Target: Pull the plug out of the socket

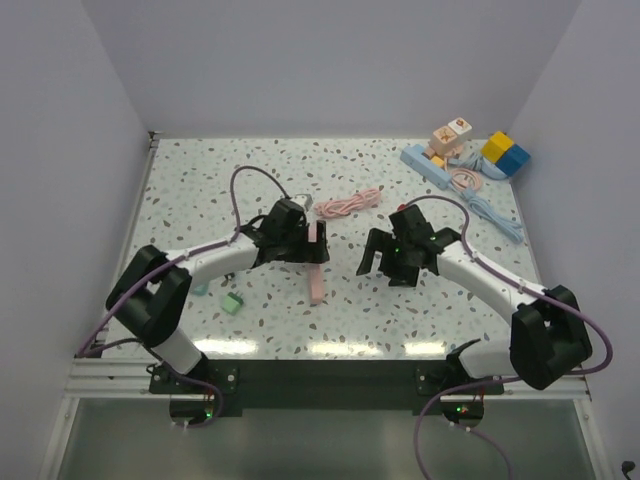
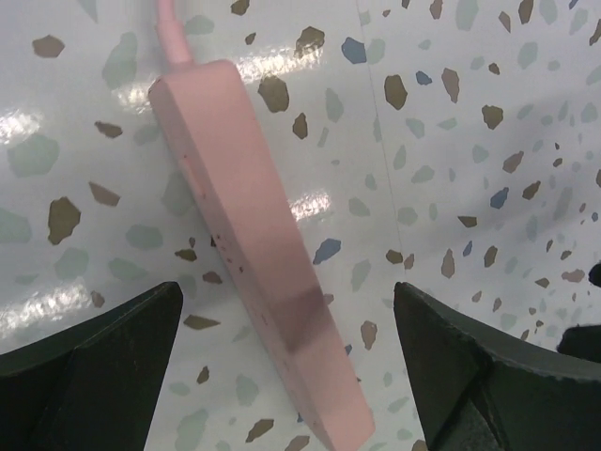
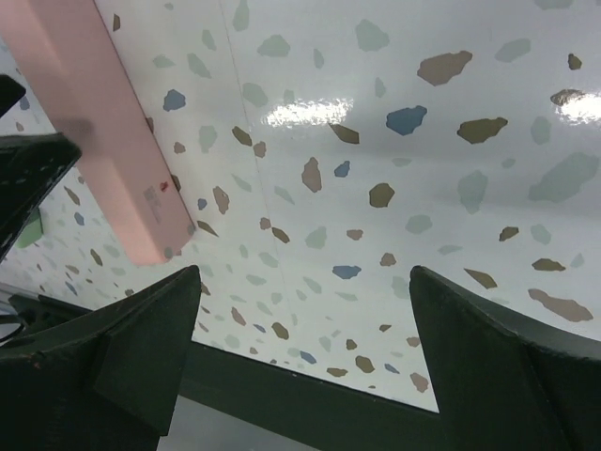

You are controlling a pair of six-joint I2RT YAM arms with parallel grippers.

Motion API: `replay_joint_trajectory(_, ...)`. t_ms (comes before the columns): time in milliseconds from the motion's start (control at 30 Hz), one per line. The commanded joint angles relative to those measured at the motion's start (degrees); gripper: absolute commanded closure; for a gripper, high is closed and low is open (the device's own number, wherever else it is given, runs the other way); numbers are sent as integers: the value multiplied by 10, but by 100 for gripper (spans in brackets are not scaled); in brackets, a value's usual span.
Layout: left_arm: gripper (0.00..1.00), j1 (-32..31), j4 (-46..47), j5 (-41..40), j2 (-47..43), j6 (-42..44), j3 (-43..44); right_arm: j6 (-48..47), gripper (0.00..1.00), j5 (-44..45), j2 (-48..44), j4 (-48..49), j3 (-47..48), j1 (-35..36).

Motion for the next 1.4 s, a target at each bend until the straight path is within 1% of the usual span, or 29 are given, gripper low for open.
replay_joint_trajectory(0,0,-15,-37,-26,63,33,65,-9,4,18,-20,-33,15,-5)
replay_joint_trajectory(33,1,-20,-44,-30,74,33,72,-8,5,17,-22,-34,15,-4)
replay_joint_trajectory(133,10,-27,-58,-51,110,46,96,-9,7,13,-26,-34,16,-8)
replay_joint_trajectory(167,16,-28,-61,-57,118,47,101,-8,7,10,-26,-34,17,-11)
replay_joint_trajectory(233,21,-28,-77,-82,135,46,111,-9,9,5,-27,-34,20,-14)
replay_joint_trajectory(300,40,-28,-81,-99,138,45,115,-10,10,3,-28,-36,23,-18)
replay_joint_trajectory(333,52,-28,-82,-105,137,44,117,-11,11,3,-30,-35,25,-19)
replay_joint_trajectory(367,76,-27,-82,-113,136,43,119,-11,13,2,-29,-35,27,-21)
replay_joint_trajectory(400,90,-23,-86,-131,138,44,131,-11,14,1,-29,-35,31,-22)
replay_joint_trajectory(433,100,-18,-92,-142,141,41,141,-12,15,-1,-26,-34,34,-24)
replay_joint_trajectory(467,100,-10,-102,-152,146,37,165,-15,16,-3,-21,-34,36,-25)
replay_joint_trajectory(500,100,15,-108,-153,154,33,177,-16,17,-7,-20,-34,42,-25)
replay_joint_trajectory(567,100,50,-109,-141,163,19,211,-20,18,-12,-8,-32,49,-27)
replay_joint_trajectory(600,100,90,-106,-137,169,13,220,-22,18,-12,-3,-33,56,-29)
replay_joint_trajectory(667,100,131,-100,-128,180,-5,254,-27,19,-13,10,-32,64,-32)
replay_joint_trajectory(700,100,169,-95,-116,192,-10,267,-29,20,-14,16,-32,73,-34)
replay_joint_trajectory(733,100,187,-91,-109,200,-13,282,-31,20,-18,20,-31,78,-38)
replay_joint_trajectory(767,100,202,-94,-104,211,-17,317,-34,20,-19,36,-29,89,-38)
replay_joint_trajectory(800,100,229,-96,-107,232,-19,336,-37,20,-24,44,-29,95,-39)
replay_joint_trajectory(867,100,256,-105,-111,269,-36,391,-40,20,-28,69,-28,113,-45)
replay_joint_trajectory(900,100,282,-107,-109,282,-41,407,-40,21,-33,78,-24,118,-48)
replay_joint_trajectory(967,100,309,-118,-114,320,-62,456,-42,21,-39,94,-20,140,-52)
replay_joint_trajectory(1000,100,333,-119,-116,332,-70,469,-43,21,-40,111,-21,149,-54)
replay_joint_trajectory(1067,100,357,-121,-115,366,-95,503,-49,21,-43,131,-21,177,-57)
replay_joint_trajectory(1100,100,383,-123,-115,377,-103,515,-51,21,-43,148,-21,186,-60)
replay_joint_trajectory(1167,100,401,-124,-117,393,-125,542,-56,21,-48,166,-22,210,-63)
replay_joint_trajectory(1233,100,422,-103,-122,399,-137,539,-59,21,-52,185,-17,223,-69)
replay_joint_trajectory(1333,100,441,-45,-138,388,-167,518,-66,20,-56,204,-5,242,-76)
replay_joint_trajectory(1367,100,449,-28,-159,387,-182,516,-71,19,-55,210,-5,252,-77)
